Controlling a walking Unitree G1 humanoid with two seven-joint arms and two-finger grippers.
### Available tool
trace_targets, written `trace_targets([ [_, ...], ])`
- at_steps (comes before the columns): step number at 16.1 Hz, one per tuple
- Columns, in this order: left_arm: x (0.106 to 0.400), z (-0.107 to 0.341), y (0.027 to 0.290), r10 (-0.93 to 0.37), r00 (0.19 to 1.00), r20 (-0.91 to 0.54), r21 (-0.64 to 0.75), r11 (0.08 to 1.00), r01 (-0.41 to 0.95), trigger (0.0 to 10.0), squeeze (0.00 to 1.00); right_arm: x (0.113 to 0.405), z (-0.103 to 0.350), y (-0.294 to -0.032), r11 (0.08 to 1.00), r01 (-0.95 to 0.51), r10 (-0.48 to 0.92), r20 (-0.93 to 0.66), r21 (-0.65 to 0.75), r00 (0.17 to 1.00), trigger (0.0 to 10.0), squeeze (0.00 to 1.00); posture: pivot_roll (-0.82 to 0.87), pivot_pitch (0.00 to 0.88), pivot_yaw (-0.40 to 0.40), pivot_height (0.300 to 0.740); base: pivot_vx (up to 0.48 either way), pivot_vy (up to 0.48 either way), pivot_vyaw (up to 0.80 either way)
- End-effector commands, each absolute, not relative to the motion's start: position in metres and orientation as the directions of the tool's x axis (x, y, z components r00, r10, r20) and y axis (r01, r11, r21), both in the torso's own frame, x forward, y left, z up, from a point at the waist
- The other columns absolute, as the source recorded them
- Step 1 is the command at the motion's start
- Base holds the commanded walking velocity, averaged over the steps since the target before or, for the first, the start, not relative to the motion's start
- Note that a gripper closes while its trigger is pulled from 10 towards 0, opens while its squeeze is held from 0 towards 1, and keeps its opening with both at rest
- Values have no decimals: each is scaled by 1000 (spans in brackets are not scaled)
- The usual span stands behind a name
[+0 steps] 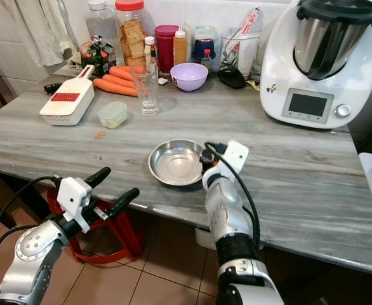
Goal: Setting the table
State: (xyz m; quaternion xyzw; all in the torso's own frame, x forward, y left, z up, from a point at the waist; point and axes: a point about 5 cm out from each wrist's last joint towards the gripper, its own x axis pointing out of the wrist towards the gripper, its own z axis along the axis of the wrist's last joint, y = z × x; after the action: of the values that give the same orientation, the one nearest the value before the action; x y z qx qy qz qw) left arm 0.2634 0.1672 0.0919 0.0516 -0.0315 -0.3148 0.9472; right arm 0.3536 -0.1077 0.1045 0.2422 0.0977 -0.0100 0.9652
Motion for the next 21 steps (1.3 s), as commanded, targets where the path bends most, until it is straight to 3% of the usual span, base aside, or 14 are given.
trace_targets([
  [1,266,92,167,-606,795,18,121,791,600,10000,0,356,112,-106,893,33,40,-151,448,988,10000,1000,13,0,18,740,0,0,0],
  [7,266,93,163,-594,803,40,97,802,589,10000,0,342,132,-133,966,38,-41,7,255,999,10000,1000,5,0,14,740,0,0,0],
  [11,277,101,165,-472,875,107,31,881,471,10000,0,308,144,-170,989,137,-143,138,54,980,10000,1000,-11,0,7,740,0,0,0],
  [16,292,107,172,-363,927,98,64,932,358,10000,0,280,134,-199,981,194,-192,90,-15,977,10000,1000,-2,0,2,740,0,0,0],
  [21,295,111,157,-295,949,115,16,955,295,10000,0,271,121,-210,973,229,-229,14,-32,973,10000,1000,60,0,-32,740,0,0,0],
])
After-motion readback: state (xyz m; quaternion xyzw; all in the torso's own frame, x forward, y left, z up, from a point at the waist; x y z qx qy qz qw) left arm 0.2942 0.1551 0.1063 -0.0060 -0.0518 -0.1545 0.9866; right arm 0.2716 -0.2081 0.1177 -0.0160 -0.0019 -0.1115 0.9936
